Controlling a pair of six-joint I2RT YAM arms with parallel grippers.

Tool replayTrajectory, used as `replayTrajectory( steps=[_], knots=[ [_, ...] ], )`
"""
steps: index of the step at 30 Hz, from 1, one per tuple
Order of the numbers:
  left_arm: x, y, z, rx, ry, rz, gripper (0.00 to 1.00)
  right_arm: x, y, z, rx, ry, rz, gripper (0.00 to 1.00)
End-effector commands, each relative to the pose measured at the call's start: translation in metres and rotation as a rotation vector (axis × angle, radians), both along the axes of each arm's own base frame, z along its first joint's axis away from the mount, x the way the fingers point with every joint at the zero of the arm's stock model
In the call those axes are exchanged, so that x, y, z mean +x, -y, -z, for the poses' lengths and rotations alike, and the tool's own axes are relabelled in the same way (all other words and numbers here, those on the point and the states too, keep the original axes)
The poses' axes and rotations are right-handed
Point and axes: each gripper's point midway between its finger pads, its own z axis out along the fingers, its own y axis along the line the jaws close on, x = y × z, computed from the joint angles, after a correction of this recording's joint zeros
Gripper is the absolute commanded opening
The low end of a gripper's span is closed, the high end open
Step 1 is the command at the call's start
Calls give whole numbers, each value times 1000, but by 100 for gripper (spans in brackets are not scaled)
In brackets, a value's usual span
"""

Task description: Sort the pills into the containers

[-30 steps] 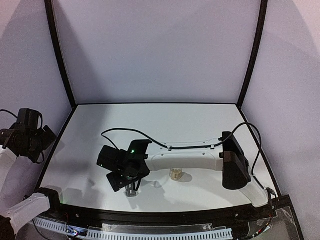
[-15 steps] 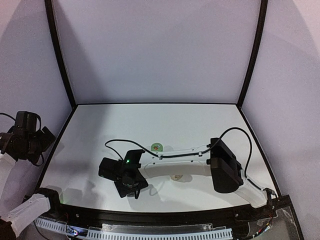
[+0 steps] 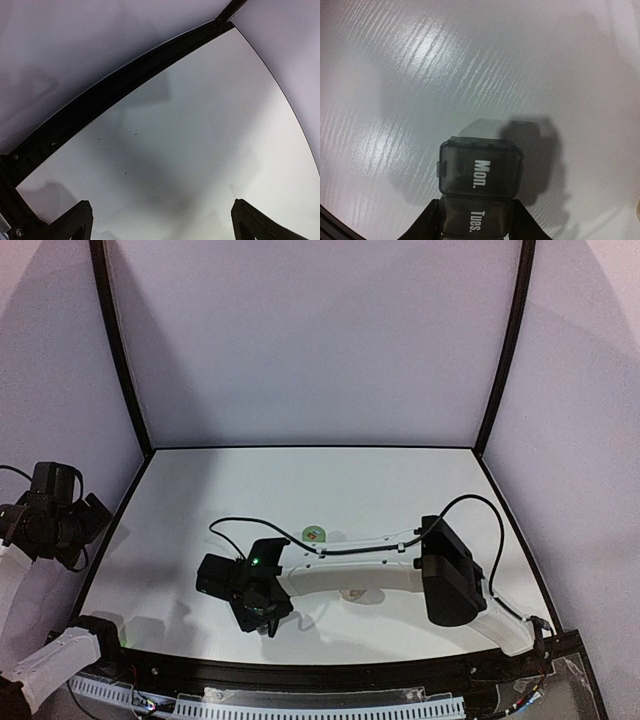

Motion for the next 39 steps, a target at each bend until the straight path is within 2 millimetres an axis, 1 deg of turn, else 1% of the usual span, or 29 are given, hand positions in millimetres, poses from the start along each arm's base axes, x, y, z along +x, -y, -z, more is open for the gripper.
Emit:
replayTrajectory(
  steps=[1, 4, 6, 7, 8, 9, 10, 11, 12, 14, 15, 16, 17, 19, 20, 22, 24, 25, 27, 28, 30, 33, 36, 39],
  knots=[
    [0, 3, -2, -13, 7, 17, 99, -1, -1, -18, 20, 41, -12, 41],
    [7, 12, -12, -39, 49, 65, 99, 2, -8, -43, 102, 59, -42, 40],
    [13, 25, -21, -76, 85, 138, 99, 6, -8, -66, 168, 68, -66, 39],
    [20, 35, -29, -99, 130, 192, 99, 7, -12, -81, 230, 67, -87, 39],
    [23, 48, -35, -137, 158, 267, 99, 9, -13, -95, 283, 70, -108, 39],
    [30, 60, -45, -163, 208, 331, 99, 10, -9, -112, 344, 67, -126, 39],
    [32, 77, -51, -217, 240, 414, 99, 15, -5, -126, 398, 69, -143, 39],
    [40, 94, -67, -264, 317, 507, 99, 13, -5, -144, 484, 49, -172, 39],
    [45, 112, -77, -320, 372, 598, 99, 12, -4, -160, 557, 32, -203, 39],
    [50, 149, -99, -488, 492, 783, 99, 6, 6, -196, 713, 1, -279, 39],
    [45, 169, -107, -596, 516, 889, 99, 4, 11, -213, 782, -12, -316, 39],
    [41, 184, -123, -682, 588, 993, 99, 1, 15, -230, 849, -19, -359, 39],
    [39, 194, -133, -727, 631, 1059, 99, -1, 22, -244, 889, -12, -385, 40],
    [29, 207, -155, -724, 728, 1173, 99, -9, 35, -271, 957, 14, -450, 40],
    [23, 212, -162, -695, 756, 1198, 99, -11, 39, -280, 975, 33, -471, 41],
    [2, 235, -170, -657, 780, 1301, 99, -18, 47, -299, 1020, 60, -516, 41],
    [-11, 248, -182, -609, 833, 1371, 99, -26, 48, -314, 1070, 63, -569, 42],
    [-20, 258, -184, -629, 835, 1420, 99, -31, 47, -320, 1097, 58, -606, 42],
    [-23, 268, -192, -657, 866, 1465, 99, -38, 45, -331, 1143, 58, -654, 42],
    [-24, 273, -192, -676, 860, 1483, 99, -38, 44, -334, 1153, 62, -661, 42],
    [-23, 282, -191, -702, 834, 1511, 98, -37, 42, -338, 1155, 80, -668, 41],
    [-23, 292, -186, -705, 796, 1554, 93, -28, 40, -340, 1151, 117, -660, 41],
    [-26, 300, -189, -722, 784, 1588, 88, -22, 33, -346, 1198, 124, -662, 41],
    [-29, 307, -191, -741, 779, 1617, 85, -16, 27, -345, 1207, 117, -658, 41]
  ],
)
